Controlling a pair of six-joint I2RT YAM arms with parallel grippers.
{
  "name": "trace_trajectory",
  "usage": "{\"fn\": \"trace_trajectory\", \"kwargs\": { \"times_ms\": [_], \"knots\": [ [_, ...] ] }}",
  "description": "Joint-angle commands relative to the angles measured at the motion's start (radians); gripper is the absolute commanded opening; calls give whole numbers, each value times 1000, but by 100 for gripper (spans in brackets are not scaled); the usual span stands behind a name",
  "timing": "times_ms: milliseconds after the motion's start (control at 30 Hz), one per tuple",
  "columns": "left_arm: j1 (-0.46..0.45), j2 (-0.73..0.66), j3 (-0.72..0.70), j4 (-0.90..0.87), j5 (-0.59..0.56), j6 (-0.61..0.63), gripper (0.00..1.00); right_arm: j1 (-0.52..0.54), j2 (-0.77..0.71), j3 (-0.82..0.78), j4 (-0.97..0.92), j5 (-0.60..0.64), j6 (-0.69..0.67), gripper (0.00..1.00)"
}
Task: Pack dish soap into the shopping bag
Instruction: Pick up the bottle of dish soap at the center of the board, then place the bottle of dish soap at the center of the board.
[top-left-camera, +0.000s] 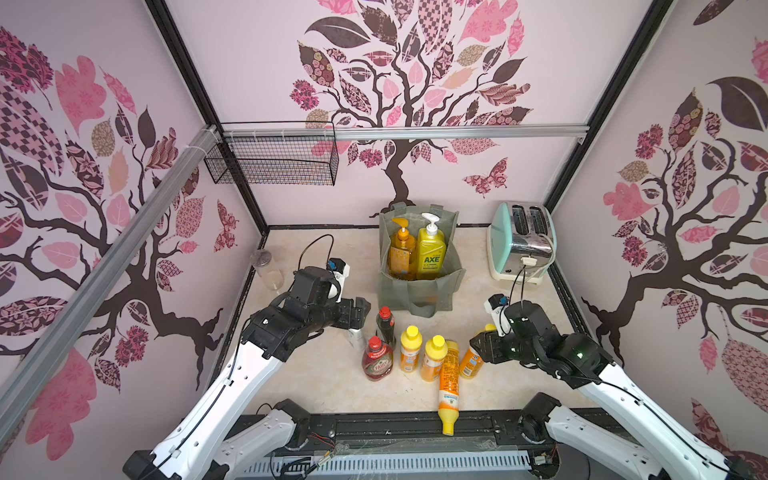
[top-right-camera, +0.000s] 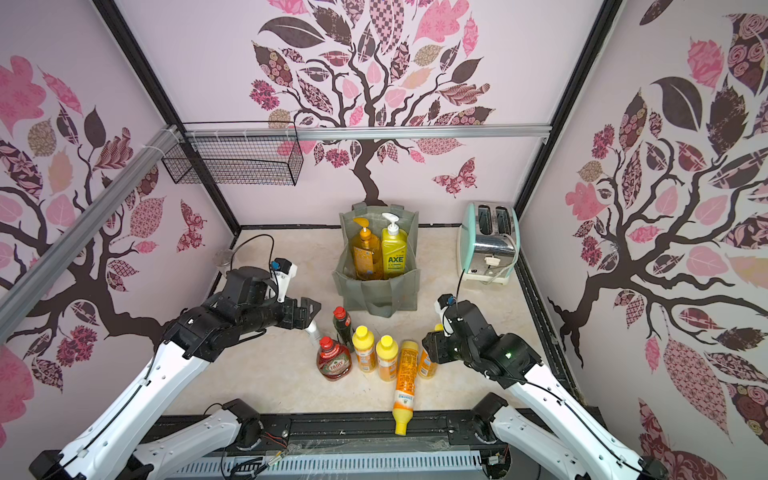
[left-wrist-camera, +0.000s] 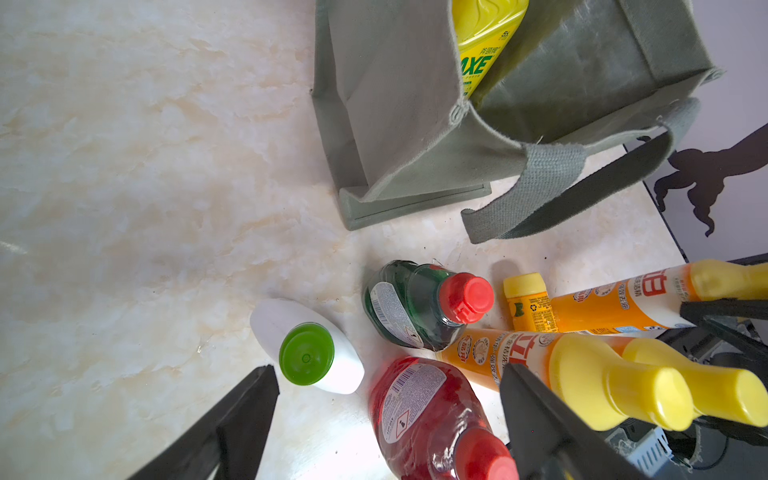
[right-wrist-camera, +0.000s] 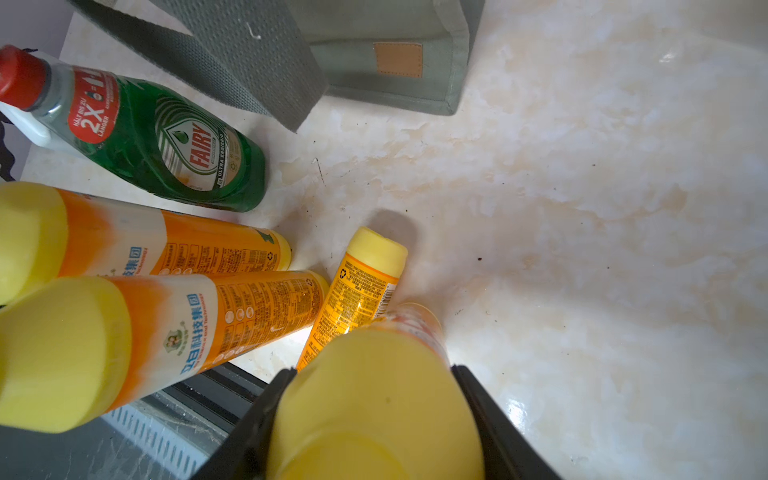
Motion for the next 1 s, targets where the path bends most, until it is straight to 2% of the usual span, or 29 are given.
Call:
{"fn": "trace_trajectory", "kwargs": {
  "times_ms": [0, 233, 367, 433, 733, 967],
  "knots": [
    [3, -21, -3, 17, 1, 4, 89, 4, 21, 65, 9, 99, 9, 41],
    [3, -52, -6, -10, 12, 6, 89, -17, 159, 188, 119, 254, -12, 35],
    [3, -77, -12, -24, 11, 7, 89, -159, 229, 204, 252, 132, -48, 33],
    [2, -90, -22, -19, 18, 1, 89, -211, 254, 192, 323, 116, -61, 33],
    [3, -107, -53, -11, 42, -12, 88, -261, 400, 151, 506, 84, -76, 34],
    [3, -109, -66, -8, 45, -10, 88, -264, 421, 126, 520, 88, -74, 47]
  ]
}}
